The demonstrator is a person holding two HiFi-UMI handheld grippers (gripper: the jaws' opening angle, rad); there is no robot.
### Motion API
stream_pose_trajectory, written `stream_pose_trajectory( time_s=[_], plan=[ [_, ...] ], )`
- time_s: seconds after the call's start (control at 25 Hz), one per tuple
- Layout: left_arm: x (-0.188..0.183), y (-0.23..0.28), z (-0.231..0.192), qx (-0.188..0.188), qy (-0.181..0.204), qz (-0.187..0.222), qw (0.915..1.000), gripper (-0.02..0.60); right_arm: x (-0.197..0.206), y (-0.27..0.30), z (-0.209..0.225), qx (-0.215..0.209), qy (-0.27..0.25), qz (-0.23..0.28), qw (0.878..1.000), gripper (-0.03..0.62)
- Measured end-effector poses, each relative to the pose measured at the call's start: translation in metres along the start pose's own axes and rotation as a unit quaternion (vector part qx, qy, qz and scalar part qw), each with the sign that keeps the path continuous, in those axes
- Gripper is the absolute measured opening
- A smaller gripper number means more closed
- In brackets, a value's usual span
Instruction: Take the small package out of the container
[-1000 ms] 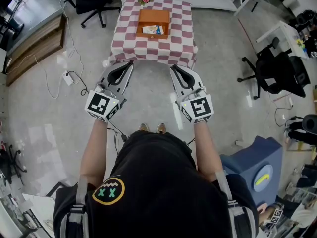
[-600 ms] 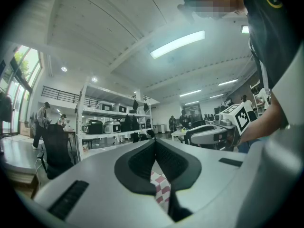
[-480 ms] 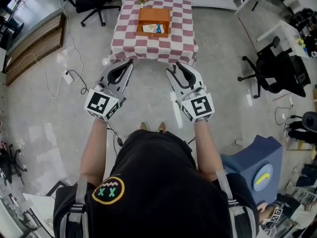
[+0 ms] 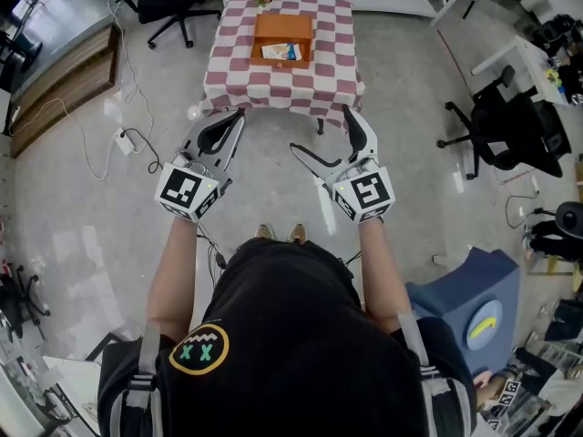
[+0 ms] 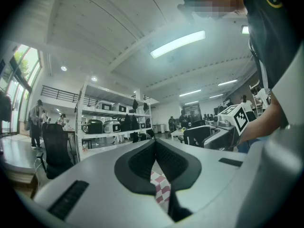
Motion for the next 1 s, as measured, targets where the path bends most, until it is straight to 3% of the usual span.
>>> stream_pose_trajectory(
  time_s=[0.12, 0.64, 1.0],
  plan=[
    [0.0, 0.001, -0.002, 0.0, 0.0, 0.0, 1.0, 0.017, 0.004, 0.003, 0.001, 0.001, 0.004, -0.005, 1.0, 0.594],
    [0.001, 0.008, 0.001, -0.003, 0.002, -0.004, 1.0, 0.017, 0.011, 0.003, 0.006, 0.002, 0.001, -0.014, 1.0, 0.595],
    [-0.005, 0.022, 0.031, -0.017, 0.012, -0.007, 0.9998, 0.017, 0.014, -0.02, 0.023, -0.014, -0.004, -0.006, 1.0, 0.595]
  ],
)
Point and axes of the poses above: the fingertips, and each gripper's own axes: y forward along the fingers, z to its right, x out of its underside, the point moved 4 cm from there along -y, backward along the fingers, and after that the axes turned 9 degrees about -x, right-handed, at the moved point
